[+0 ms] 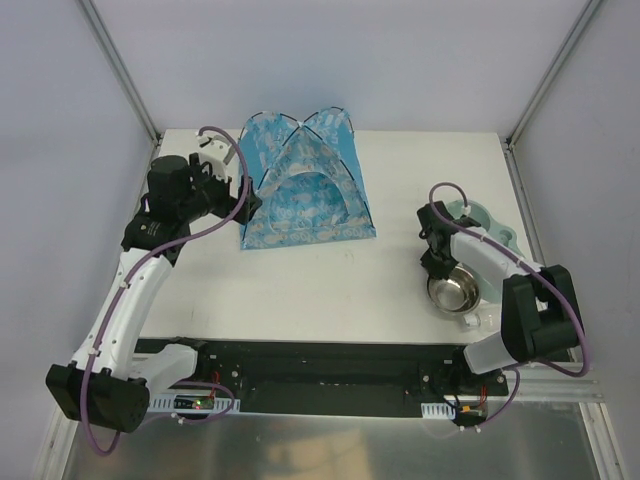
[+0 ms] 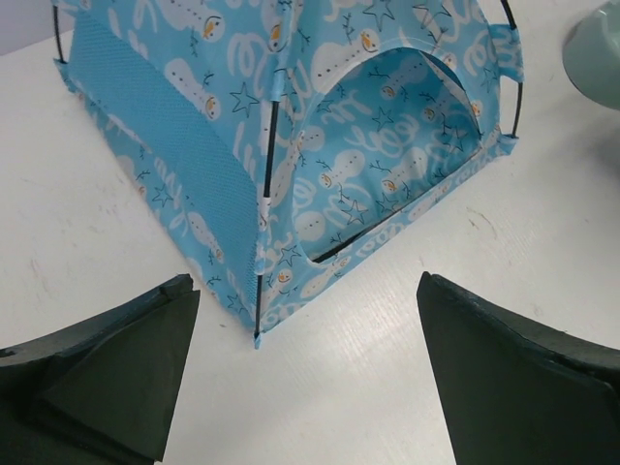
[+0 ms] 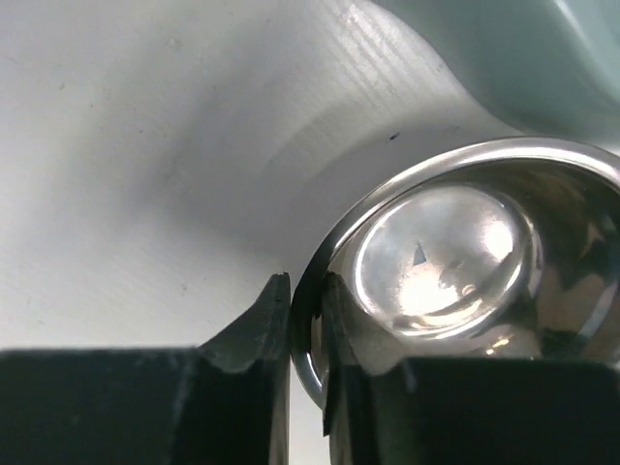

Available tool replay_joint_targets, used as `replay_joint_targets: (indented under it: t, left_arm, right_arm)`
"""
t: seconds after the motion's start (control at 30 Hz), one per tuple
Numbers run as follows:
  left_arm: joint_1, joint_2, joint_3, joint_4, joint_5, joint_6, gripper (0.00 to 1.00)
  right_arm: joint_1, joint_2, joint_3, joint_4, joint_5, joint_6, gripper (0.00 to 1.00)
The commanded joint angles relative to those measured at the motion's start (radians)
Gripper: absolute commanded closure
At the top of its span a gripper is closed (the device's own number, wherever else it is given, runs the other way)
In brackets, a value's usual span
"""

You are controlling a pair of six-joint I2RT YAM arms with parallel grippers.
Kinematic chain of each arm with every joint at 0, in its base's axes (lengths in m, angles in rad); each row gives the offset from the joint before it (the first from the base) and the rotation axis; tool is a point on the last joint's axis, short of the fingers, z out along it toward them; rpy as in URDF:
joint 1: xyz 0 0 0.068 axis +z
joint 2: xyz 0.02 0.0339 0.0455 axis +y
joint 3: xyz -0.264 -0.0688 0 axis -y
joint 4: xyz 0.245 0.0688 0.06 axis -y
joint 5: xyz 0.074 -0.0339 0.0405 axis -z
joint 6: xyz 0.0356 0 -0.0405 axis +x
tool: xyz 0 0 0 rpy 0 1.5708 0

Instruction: Set up the pet tent

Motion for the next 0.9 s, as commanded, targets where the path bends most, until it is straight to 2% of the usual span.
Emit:
replay_joint_targets:
  t: [0.0, 0.2, 0.43, 0.6, 0.87]
  left_arm:
    - [0.003, -0.053, -0.029, 0.118, -0.130, -0.112, 0.01]
    - [0.003, -0.085, -0.023, 0.118, -0.236, -0.115, 0.01]
    - [0.003, -0.107, -0.014, 0.118, -0.238, -0.114, 0.01]
    - [0.003, -0.108, -0.008, 0.118, -0.228, -0.115, 0.01]
    - [0.003, -0.068, 0.040, 0.082, -0.178, -0.190, 0.02]
  right_arm:
    - [0.003, -0.028, 0.048, -0.013, 0.005, -0.047, 0.98]
    - [0.019, -0.088, 0.160, -0.058, 0.039, -0.102, 1.00]
    - [0.017, -0.108, 0.350, -0.068, 0.142, -0.205, 1.00]
    - [-0.027, -0.030, 0.470, -0.058, 0.206, -0.268, 1.00]
    - [-0.076, 0.224, 0.639, -0.036, 0.271, -0.386, 1.00]
